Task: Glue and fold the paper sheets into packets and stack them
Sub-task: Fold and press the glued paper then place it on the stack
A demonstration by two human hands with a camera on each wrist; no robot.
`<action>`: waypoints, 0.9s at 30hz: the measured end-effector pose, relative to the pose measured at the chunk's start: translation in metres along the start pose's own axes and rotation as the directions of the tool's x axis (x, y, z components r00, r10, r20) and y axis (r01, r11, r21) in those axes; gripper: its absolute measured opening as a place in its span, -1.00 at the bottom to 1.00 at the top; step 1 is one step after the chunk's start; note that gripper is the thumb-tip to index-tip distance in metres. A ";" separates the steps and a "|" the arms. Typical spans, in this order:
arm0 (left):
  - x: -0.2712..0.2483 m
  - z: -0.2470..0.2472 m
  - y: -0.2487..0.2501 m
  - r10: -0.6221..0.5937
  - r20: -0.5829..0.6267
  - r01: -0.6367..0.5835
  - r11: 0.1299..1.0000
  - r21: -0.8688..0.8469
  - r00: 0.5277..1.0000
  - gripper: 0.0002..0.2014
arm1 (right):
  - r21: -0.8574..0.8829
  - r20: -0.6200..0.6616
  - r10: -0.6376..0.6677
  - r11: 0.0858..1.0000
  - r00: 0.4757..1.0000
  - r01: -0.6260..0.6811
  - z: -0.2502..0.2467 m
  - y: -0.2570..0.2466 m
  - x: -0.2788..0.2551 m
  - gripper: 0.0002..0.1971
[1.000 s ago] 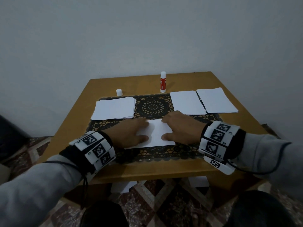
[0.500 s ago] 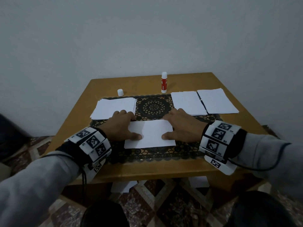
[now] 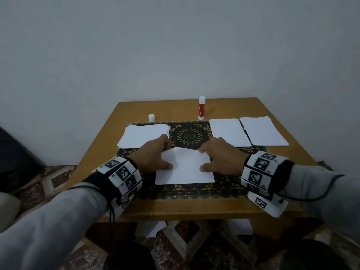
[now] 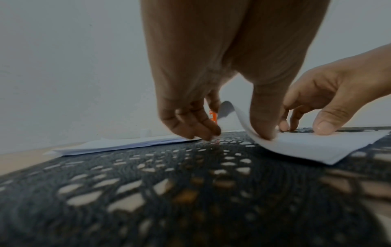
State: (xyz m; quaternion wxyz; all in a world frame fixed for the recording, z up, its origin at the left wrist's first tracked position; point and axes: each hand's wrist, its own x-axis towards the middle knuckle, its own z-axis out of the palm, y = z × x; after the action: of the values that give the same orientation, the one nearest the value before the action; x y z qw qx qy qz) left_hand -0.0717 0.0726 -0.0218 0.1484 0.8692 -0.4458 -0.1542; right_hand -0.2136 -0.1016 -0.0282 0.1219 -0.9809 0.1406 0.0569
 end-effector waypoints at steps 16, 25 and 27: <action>0.017 -0.069 -0.075 -0.293 -0.353 -0.010 0.757 -0.653 0.889 -0.57 | 0.916 0.198 0.178 0.316 0.964 -0.247 -0.043 -0.049 0.073 -0.83; 0.051 -0.064 -0.113 -0.328 -0.428 0.223 0.934 -0.277 0.842 -0.92 | 0.806 0.224 0.266 0.491 0.938 -0.332 -0.039 -0.069 0.130 -0.95; 0.057 -0.065 -0.114 -0.343 -0.351 0.257 0.928 -0.269 0.871 -0.92 | 0.765 0.251 0.270 0.533 0.930 -0.361 -0.035 -0.072 0.136 -0.91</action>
State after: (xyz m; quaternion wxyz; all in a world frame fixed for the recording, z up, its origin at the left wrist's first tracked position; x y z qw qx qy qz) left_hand 0.0689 0.0978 -0.0157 0.3013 0.9199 -0.2468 -0.0452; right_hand -0.0603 -0.0792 0.0021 0.5432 -0.7743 0.3193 0.0586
